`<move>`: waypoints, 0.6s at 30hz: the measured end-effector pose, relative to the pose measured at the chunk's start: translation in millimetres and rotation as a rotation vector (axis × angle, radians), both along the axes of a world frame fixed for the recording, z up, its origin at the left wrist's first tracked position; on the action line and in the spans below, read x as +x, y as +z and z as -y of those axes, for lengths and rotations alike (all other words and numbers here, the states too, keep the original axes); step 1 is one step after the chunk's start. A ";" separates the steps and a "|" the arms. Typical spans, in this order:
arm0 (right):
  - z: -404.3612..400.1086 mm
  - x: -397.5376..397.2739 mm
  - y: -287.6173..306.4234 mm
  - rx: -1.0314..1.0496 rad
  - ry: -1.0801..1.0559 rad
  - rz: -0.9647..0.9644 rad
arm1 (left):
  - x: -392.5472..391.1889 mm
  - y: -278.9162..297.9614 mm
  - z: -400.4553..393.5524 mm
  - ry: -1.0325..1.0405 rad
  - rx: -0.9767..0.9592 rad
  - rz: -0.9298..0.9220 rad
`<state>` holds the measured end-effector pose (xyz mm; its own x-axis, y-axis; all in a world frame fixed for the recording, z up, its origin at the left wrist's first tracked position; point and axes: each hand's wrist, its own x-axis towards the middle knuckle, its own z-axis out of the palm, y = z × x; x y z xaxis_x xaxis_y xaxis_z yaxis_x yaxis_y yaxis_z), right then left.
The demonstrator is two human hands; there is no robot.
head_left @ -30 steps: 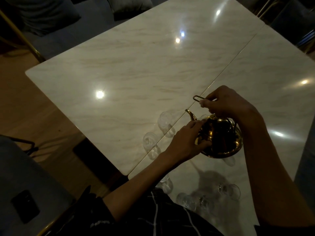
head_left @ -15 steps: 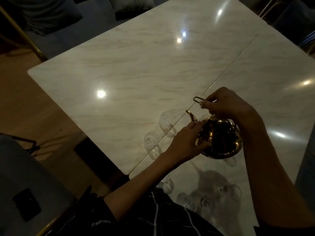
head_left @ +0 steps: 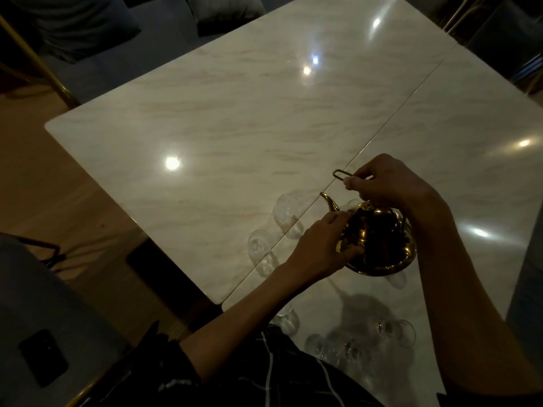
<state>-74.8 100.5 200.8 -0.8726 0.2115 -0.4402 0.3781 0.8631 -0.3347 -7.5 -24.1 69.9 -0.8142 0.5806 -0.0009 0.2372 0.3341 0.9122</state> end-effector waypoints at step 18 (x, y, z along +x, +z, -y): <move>5.9 -10.0 -23.3 -0.008 -0.034 0.000 | -14.9 -18.4 12.6 -0.043 -0.028 0.027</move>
